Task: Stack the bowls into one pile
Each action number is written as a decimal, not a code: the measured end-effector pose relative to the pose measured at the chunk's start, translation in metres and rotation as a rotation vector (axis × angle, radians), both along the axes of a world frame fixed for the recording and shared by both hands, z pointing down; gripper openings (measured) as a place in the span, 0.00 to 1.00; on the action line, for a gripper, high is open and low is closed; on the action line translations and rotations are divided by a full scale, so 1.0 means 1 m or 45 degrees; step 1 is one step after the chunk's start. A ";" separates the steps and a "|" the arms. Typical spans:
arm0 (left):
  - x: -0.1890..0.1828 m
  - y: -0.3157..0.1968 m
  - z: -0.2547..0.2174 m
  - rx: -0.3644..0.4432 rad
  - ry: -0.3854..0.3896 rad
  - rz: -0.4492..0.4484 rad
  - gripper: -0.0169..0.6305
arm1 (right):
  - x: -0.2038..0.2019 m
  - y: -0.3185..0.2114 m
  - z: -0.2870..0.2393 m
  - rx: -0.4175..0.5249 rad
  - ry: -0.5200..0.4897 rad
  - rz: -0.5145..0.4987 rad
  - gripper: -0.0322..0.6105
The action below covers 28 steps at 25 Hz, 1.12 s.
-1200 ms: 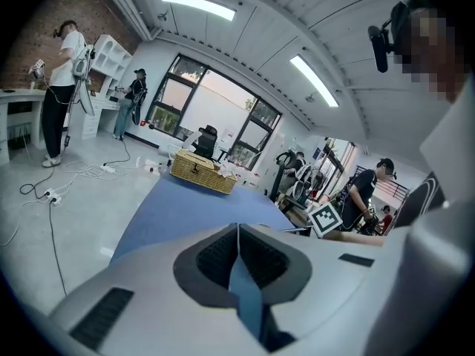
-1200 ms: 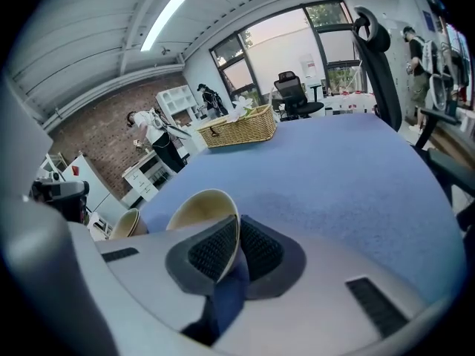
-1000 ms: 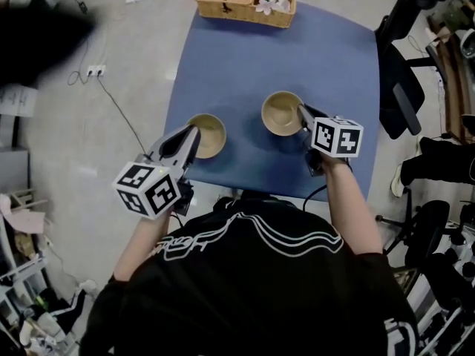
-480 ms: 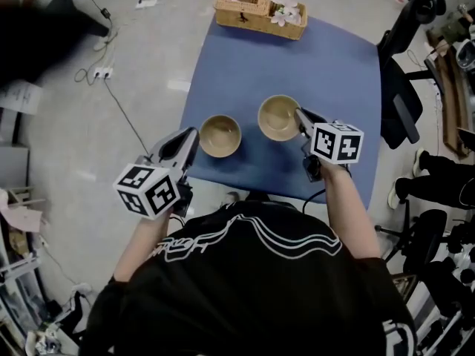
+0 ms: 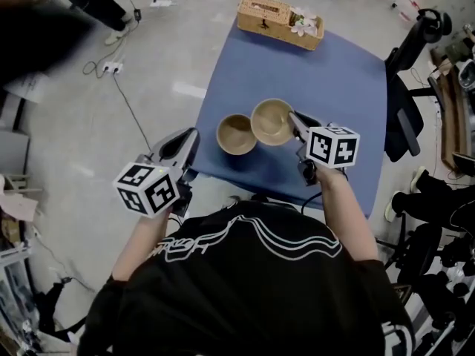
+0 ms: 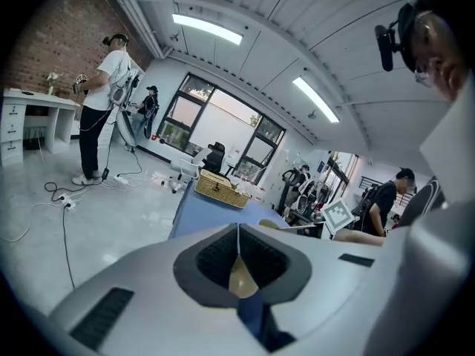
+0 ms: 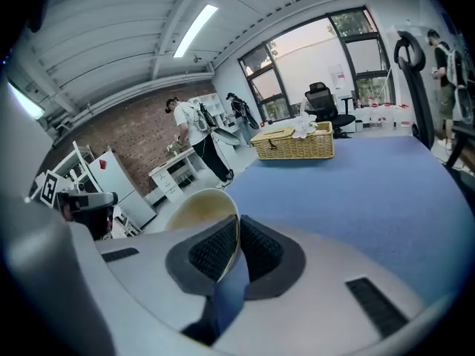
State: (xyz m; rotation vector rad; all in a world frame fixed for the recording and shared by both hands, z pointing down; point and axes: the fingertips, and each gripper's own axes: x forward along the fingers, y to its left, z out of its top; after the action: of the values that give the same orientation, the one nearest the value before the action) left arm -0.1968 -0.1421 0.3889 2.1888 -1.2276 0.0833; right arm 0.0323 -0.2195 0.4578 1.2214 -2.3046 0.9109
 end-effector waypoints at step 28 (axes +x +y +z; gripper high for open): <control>-0.076 0.026 0.035 -0.081 0.005 -0.048 0.07 | -0.096 0.027 0.059 -0.114 0.061 -0.116 0.12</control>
State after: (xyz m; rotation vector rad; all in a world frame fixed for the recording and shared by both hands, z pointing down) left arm -0.2725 -0.1163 0.4239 2.1094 -1.2464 0.1011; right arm -0.0634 -0.1922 0.5166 1.0805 -2.2376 0.9319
